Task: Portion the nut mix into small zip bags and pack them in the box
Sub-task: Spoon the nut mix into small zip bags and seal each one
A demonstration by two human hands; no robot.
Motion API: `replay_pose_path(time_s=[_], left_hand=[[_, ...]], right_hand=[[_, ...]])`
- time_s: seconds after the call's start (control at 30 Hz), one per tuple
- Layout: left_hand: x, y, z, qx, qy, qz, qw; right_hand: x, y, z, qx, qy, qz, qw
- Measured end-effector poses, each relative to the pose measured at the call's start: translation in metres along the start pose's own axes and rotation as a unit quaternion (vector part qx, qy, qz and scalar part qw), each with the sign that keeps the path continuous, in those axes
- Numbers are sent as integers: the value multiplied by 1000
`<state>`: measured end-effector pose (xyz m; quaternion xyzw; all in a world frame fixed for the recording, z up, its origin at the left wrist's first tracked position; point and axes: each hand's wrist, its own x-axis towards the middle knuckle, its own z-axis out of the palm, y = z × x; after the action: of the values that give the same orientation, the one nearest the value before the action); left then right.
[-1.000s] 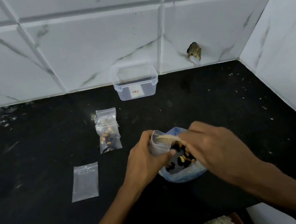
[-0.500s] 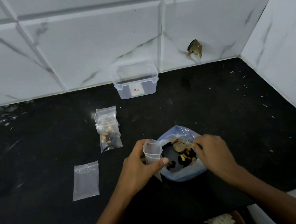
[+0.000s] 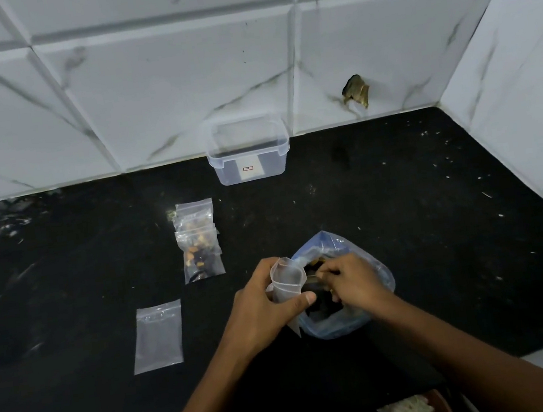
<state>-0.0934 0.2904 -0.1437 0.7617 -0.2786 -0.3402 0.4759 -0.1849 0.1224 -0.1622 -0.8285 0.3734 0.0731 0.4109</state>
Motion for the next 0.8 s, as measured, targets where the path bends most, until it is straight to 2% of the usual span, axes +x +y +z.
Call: replay_pose_path(time_s=[0.27, 0.5, 0.63, 0.8], left_hand=[[-1, 2, -4, 1, 16, -10, 1000], [-3, 9, -9, -1, 27, -9, 1000], [-3, 13, -11, 24, 46, 5, 999], [1, 14, -8, 83, 65, 34, 994]], right_hand=[[-4, -7, -19, -6, -14, 13, 1000], [-21, 2, -59, 146, -21, 94, 985], [-33, -1, -80, 162, -31, 84, 983], [-50, -18, -105, 185, -7, 58, 981]])
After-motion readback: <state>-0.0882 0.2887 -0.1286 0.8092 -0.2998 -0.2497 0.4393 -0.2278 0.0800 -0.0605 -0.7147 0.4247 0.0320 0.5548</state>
